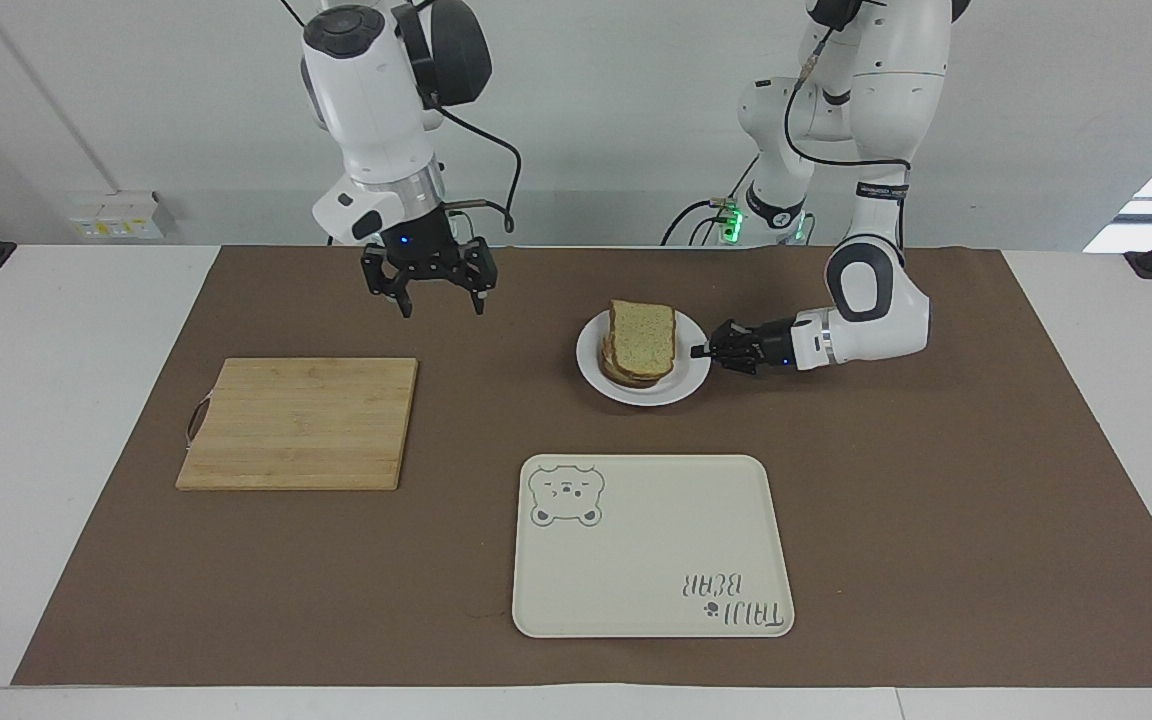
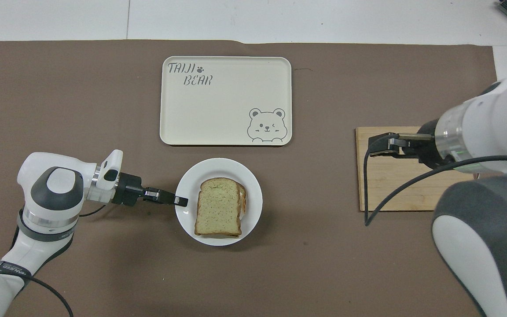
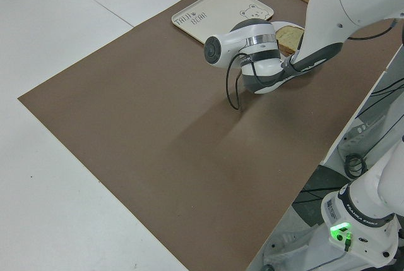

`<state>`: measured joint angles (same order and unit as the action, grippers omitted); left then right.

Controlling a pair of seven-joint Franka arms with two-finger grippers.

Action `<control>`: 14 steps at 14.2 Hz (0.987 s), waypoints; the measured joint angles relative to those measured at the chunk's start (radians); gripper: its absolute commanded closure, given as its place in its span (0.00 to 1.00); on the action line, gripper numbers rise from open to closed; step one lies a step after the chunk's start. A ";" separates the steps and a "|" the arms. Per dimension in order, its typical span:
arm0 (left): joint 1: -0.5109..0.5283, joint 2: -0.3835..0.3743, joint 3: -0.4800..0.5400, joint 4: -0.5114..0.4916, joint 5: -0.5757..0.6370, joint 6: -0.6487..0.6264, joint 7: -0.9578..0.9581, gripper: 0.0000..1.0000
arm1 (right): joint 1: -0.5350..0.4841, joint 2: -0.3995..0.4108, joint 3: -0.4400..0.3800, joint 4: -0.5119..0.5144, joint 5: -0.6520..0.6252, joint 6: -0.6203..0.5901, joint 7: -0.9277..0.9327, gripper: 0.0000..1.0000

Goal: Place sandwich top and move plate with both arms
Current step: 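Slide the plate with the left gripper onto the bear tray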

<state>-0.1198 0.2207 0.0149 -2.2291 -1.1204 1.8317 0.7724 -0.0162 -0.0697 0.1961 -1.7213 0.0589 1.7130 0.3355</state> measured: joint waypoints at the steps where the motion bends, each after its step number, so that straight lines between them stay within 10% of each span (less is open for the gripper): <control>1: 0.006 -0.001 0.000 0.019 0.000 -0.009 -0.025 1.00 | 0.003 -0.011 -0.030 0.000 -0.001 -0.013 -0.002 0.00; 6: 0.047 0.005 0.003 0.136 0.000 -0.084 -0.132 1.00 | 0.057 -0.055 -0.182 0.006 -0.016 -0.061 -0.062 0.00; 14: 0.063 0.120 0.002 0.350 0.021 -0.111 -0.250 1.00 | 0.045 -0.059 -0.207 0.081 -0.059 -0.157 -0.138 0.00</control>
<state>-0.0569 0.3405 0.0173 -1.8793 -1.0994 1.7211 0.5227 0.0284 -0.1289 -0.0111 -1.6407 -0.0006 1.5559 0.1970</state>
